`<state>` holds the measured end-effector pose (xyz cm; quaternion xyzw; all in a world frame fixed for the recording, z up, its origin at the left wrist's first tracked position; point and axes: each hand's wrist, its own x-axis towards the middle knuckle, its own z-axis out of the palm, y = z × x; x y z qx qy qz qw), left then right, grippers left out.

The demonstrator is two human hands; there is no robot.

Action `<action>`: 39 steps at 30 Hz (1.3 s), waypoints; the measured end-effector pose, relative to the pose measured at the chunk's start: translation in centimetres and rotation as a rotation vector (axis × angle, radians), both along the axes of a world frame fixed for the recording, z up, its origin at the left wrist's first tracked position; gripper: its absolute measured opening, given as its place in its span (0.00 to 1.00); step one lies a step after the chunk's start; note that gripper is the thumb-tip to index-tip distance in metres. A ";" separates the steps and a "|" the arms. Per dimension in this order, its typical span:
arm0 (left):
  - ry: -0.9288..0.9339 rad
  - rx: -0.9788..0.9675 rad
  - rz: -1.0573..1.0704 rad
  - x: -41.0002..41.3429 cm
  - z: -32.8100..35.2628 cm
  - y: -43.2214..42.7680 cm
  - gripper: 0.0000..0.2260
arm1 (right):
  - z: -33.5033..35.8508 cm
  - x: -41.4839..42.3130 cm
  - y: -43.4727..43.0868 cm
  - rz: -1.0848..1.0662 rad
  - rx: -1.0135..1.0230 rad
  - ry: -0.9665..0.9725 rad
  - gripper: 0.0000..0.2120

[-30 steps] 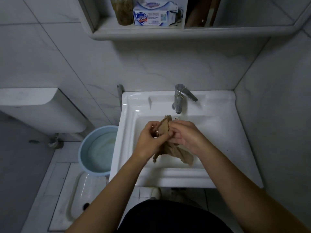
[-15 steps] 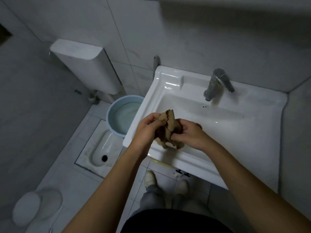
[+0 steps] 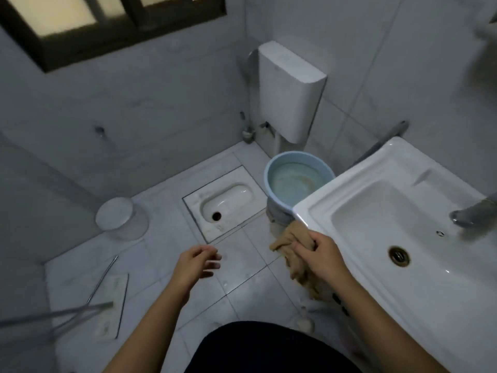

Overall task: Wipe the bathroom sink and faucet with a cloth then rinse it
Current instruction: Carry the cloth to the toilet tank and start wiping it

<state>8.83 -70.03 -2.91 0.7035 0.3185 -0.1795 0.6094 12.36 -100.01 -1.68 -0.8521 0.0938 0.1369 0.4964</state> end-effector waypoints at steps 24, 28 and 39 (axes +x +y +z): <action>0.134 0.066 0.363 -7.4 -3.4 26.2 0.09 | -7.4 2.2 20.7 0.215 -0.205 0.245 0.07; 0.223 0.095 0.439 -7.2 -4.5 30.2 0.09 | -8.9 7.2 26.1 0.324 -0.228 0.292 0.10; 0.411 0.060 0.826 -7.9 -4.9 39.0 0.07 | -6.4 23.3 45.7 0.749 -0.131 0.151 0.12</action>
